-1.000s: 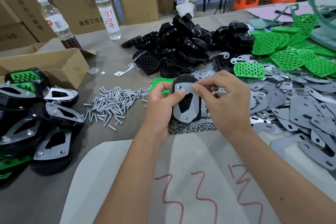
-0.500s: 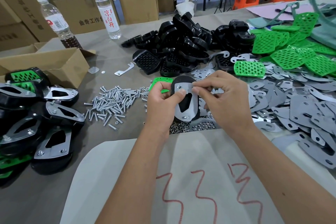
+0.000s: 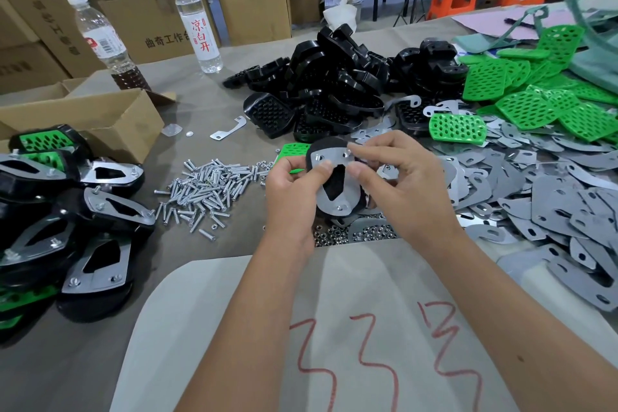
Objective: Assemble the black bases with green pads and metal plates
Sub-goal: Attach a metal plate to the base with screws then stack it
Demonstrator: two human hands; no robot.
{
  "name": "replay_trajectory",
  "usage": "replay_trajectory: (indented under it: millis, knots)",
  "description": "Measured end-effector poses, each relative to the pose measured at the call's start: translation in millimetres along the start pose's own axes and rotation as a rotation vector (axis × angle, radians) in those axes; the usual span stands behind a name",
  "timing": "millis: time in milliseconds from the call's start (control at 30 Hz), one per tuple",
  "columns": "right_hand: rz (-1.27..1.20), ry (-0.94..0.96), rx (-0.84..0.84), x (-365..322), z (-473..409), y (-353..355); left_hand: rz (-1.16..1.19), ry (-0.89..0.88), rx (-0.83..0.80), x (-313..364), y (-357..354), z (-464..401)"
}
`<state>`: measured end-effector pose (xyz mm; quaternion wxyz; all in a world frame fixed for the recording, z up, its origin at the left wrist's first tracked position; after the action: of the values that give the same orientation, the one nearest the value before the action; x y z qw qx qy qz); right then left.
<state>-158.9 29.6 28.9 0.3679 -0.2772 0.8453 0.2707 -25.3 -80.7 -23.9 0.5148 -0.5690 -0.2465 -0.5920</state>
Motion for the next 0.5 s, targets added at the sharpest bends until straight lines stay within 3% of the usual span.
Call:
replay_trajectory:
  millis: [133,267,433,500]
  knots:
    - [-0.030,0.006,0.087,-2,1,10,0.027,0.026,0.014,0,5,-4]
    - [-0.060,-0.053,-0.101,1,2,-12,-0.025,-0.009,-0.004,3,3,-3]
    - [-0.132,-0.062,0.123,4,3,19,0.037,0.016,0.054,8,19,-8]
    - [-0.128,-0.068,0.064,3,3,12,0.021,0.007,0.046,10,20,-7]
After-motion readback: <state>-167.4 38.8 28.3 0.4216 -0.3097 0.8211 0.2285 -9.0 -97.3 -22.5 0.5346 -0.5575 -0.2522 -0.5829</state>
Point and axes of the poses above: each hand's wrist, its own z-axis away from the middle knuckle, its own y-axis out of the back of the hand, x = y × z, the point moved 10 cm from there along -z, towards the middle knuckle, and after that the axes turned 7 degrees about y, right-handed, at the moved point
